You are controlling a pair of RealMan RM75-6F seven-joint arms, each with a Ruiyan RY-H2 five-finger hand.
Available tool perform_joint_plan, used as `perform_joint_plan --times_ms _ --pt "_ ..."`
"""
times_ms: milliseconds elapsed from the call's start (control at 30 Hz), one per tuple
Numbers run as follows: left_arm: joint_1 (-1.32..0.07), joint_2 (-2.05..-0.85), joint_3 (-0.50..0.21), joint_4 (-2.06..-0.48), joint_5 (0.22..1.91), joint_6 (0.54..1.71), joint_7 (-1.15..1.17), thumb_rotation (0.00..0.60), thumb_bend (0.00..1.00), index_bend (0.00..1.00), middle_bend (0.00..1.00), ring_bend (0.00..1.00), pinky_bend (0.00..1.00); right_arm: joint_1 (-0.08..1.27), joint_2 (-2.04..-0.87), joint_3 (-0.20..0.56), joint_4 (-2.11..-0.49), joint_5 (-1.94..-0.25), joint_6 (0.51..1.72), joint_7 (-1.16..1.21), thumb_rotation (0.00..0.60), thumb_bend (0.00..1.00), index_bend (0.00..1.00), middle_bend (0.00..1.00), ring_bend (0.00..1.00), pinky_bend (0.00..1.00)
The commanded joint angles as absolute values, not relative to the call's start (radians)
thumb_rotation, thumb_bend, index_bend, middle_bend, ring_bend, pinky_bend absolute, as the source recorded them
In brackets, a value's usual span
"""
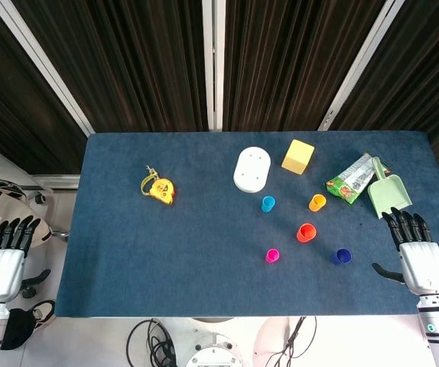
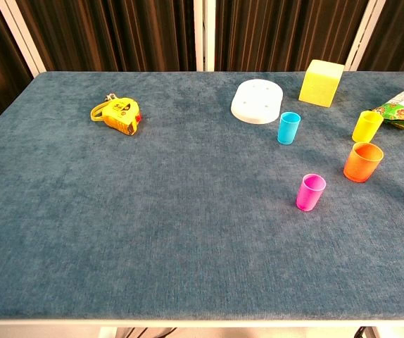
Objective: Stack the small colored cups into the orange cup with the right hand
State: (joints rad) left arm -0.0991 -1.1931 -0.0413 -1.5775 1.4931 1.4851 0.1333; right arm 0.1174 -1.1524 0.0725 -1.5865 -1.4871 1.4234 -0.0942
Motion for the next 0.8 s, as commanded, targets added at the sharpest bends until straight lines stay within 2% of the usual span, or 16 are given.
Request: perform_joint_plan --times_ms 33,433,533,600,667,800 --pt "-0.101 -1.196 -0.039 -1.577 1.494 1.481 0.138 0.6 0.08 0.06 0.04 0.0 0.0 0.116 -1.148 0.071 -1.589 -1.483 1.422 -0.093 0.6 0.04 0.0 0.0 0.0 0.0" --pt "-0.087 -1.178 -0.031 -1.601 1.511 1.506 0.137 0.6 0.08 0.06 0.04 0.0 0.0 0.11 -1.129 0.058 -1.592 -1.482 1.415 -0.097 0.6 0.04 0.0 0.0 0.0 0.0" --pt "-0.088 -1.18 -0.029 -1.599 1.515 1.504 0.127 0.6 0.08 0.06 0.04 0.0 0.0 0.118 -1.119 0.048 -1.6 -1.461 1.375 -0.129 0.6 0.04 0.0 0.04 0.01 0.0" --pt "-0.09 -1.181 -0.027 -1.598 1.516 1.498 0.12 0.6 0.08 0.06 0.04 0.0 0.0 0.132 -1.101 0.037 -1.625 -1.444 1.325 -0.156 0.6 0.04 0.0 0.11 0.07 0.07" --pt "-0.092 -1.182 -0.026 -1.594 1.516 1.493 0.123 0.6 0.08 0.06 0.04 0.0 0.0 0.152 -1.08 0.027 -1.655 -1.43 1.269 -0.176 0.6 0.05 0.0 0.19 0.16 0.18" --pt "-0.097 -1.18 -0.025 -1.599 1.51 1.48 0.134 0.6 0.08 0.06 0.04 0.0 0.0 0.192 -1.073 0.017 -1.683 -1.398 1.183 -0.266 0.6 0.05 0.0 0.17 0.18 0.22"
